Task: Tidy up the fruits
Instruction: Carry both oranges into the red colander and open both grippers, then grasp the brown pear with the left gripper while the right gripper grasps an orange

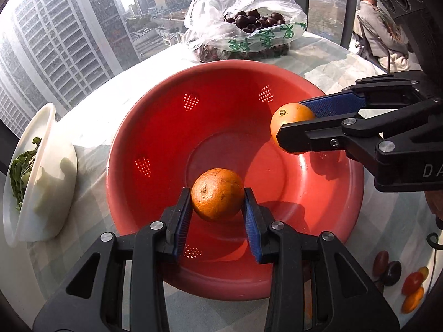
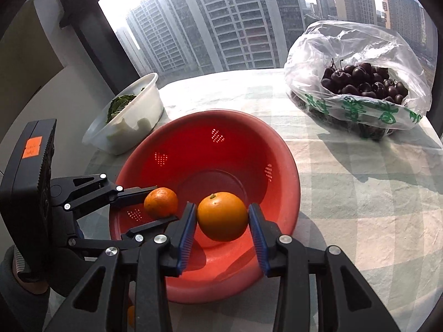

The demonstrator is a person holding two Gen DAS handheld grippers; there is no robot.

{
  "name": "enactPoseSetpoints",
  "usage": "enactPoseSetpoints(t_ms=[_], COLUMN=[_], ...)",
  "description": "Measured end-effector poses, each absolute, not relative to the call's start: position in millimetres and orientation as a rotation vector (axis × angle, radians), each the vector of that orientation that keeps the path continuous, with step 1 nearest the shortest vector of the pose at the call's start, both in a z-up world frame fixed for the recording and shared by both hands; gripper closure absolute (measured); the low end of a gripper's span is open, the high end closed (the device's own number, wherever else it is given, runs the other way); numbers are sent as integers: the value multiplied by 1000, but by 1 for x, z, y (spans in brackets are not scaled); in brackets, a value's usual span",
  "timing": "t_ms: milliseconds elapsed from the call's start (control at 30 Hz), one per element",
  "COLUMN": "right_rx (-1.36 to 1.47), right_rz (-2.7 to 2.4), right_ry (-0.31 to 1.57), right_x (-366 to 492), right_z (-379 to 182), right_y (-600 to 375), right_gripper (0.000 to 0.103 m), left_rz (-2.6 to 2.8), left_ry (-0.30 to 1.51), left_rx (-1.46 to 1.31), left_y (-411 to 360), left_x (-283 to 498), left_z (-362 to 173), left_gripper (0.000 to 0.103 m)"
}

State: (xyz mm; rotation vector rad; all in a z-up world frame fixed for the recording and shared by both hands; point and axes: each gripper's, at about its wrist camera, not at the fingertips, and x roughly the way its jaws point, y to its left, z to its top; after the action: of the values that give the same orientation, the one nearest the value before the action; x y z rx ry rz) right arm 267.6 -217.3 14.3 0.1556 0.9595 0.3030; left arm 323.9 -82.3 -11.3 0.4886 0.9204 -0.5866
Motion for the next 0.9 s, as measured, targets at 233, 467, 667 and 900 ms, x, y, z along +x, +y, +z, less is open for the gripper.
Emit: enactPoseSetpoints(t_ms=[233, 467, 667, 900], right_rx=[89, 109, 146, 180], right_rz=[293, 301, 307, 347], right_ry=[977, 948, 887, 731], right_x=[270, 262, 241, 159], right_z=[10, 19, 45, 87], right_y=[-206, -210, -221, -246], right_gripper=[61, 45, 40, 30], left_rz=[-555, -560, -552, -571], left_ry=[900, 880, 825, 641], left_rx=[478, 487, 438, 421], left_y=[-79, -82, -71, -45], left_x=[324, 314, 290, 211], left_z=[-10, -4, 18, 49], left_gripper=[36, 31, 23, 0])
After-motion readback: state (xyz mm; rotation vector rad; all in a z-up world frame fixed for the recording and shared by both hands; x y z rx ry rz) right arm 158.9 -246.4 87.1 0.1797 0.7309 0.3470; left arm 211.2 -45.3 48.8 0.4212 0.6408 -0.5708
